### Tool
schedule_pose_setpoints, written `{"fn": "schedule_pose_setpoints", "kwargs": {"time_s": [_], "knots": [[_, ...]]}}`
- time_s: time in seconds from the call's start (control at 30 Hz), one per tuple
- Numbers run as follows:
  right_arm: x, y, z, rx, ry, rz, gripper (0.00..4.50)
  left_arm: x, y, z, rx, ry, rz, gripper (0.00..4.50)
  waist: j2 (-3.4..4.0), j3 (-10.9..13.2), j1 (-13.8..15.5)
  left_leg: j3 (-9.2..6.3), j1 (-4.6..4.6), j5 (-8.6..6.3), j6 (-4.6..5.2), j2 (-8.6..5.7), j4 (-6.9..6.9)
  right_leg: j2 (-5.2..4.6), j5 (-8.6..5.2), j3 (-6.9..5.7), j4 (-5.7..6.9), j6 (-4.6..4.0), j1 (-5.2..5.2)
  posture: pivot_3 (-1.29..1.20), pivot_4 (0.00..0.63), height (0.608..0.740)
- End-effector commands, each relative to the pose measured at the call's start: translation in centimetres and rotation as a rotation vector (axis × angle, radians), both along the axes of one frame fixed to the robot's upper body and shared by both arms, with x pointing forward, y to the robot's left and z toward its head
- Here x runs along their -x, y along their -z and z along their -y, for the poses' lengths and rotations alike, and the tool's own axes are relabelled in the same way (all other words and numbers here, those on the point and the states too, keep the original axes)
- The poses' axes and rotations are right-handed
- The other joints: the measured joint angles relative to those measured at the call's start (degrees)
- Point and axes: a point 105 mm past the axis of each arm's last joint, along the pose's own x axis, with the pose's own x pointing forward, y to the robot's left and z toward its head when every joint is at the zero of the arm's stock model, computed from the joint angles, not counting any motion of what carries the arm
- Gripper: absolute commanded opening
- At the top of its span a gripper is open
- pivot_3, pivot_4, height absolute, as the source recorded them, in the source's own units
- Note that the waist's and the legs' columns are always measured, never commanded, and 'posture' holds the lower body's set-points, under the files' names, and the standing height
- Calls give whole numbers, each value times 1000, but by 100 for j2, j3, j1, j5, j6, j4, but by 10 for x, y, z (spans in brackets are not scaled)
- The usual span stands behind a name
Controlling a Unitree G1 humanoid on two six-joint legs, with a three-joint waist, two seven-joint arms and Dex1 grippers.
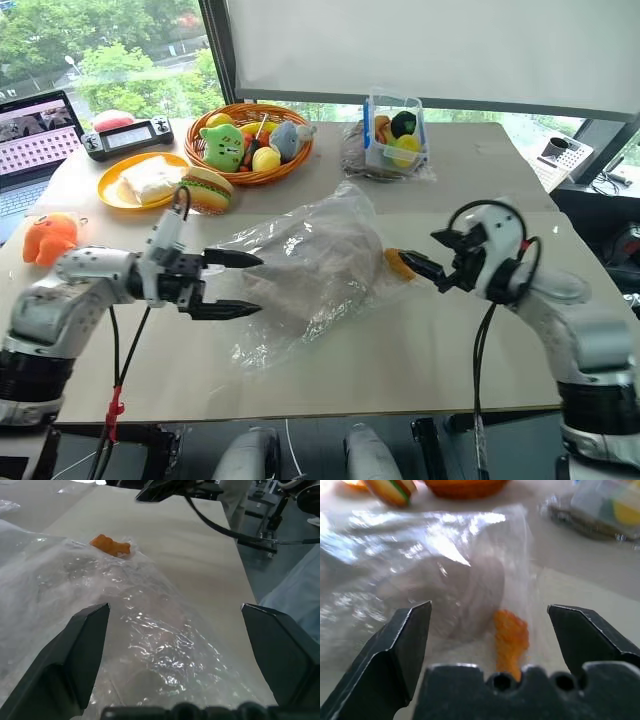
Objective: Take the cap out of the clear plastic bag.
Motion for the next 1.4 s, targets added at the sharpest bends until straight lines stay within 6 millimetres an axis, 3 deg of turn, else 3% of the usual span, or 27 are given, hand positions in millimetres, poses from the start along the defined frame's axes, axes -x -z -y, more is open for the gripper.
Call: {"fn": "schedule_pose_setpoints", "kwargs": {"time_s": [0.03, 0.17, 0.5, 0.8, 0.9, 1.07, 1.13, 1.27, 1.4], "knots": [[-19, 2, 1, 51, 7, 37, 4464, 1, -5, 11, 4, 9, 56, 4500, 1, 0, -11, 0, -5, -3, 4, -1, 1, 0, 11, 0, 0, -19, -2, 0, 150, 728], [-33, 19, 9, 85, 57, 1, 4464, 4, -4, 12, 5, 13, 57, 4500, 1, 0, -14, -6, -18, -8, 12, 0, -2, 0, 8, -6, 0, -24, -13, 0, 150, 728], [-48, 38, -17, 56, 18, -30, 4464, 4, -2, 14, 6, -7, 60, 4500, 1, 0, -24, -25, -20, -8, 12, -1, 5, 0, 8, -25, 2, -25, -6, 0, 150, 728], [-56, 56, -14, 101, 66, -32, 4464, -7, 6, 17, 1, -88, 124, 4500, 3, -1, -28, -38, -21, -8, 12, -1, 11, 0, 8, -37, 3, -27, 2, 0, 150, 728], [-55, 56, -14, 97, 68, -26, 3826, -17, 10, 19, 29, -171, 168, 4500, 3, -1, -29, -44, -20, -8, 12, -1, 13, -1, 9, -42, 2, -27, 7, 0, 150, 728], [-53, 58, -13, 105, 76, -22, 2063, -20, 16, 28, 81, -249, 208, 4500, 4, -1, -22, -50, -21, -8, 12, -1, 12, -1, 9, -47, 2, -29, 8, 0, 150, 728], [-52, 58, -12, 107, 77, -18, 1593, -19, 22, 29, 82, -269, 220, 4500, 4, -2, -21, -52, -21, -8, 12, -1, 11, -1, 10, -48, 2, -29, 9, 0, 150, 728], [-51, 53, -11, 122, 82, 3, 1590, -14, 28, 32, 92, -277, 217, 4500, 4, -2, -18, -54, -21, -8, 12, -1, 12, -1, 10, -49, 2, -30, 10, 0, 150, 728], [-51, 35, -4, 117, 99, 50, 1588, -11, 27, 33, 107, -275, 214, 4500, 4, -2, -12, -54, -21, -8, 11, -2, 12, -2, 10, -50, 2, -30, 10, 0, 150, 728]]}}
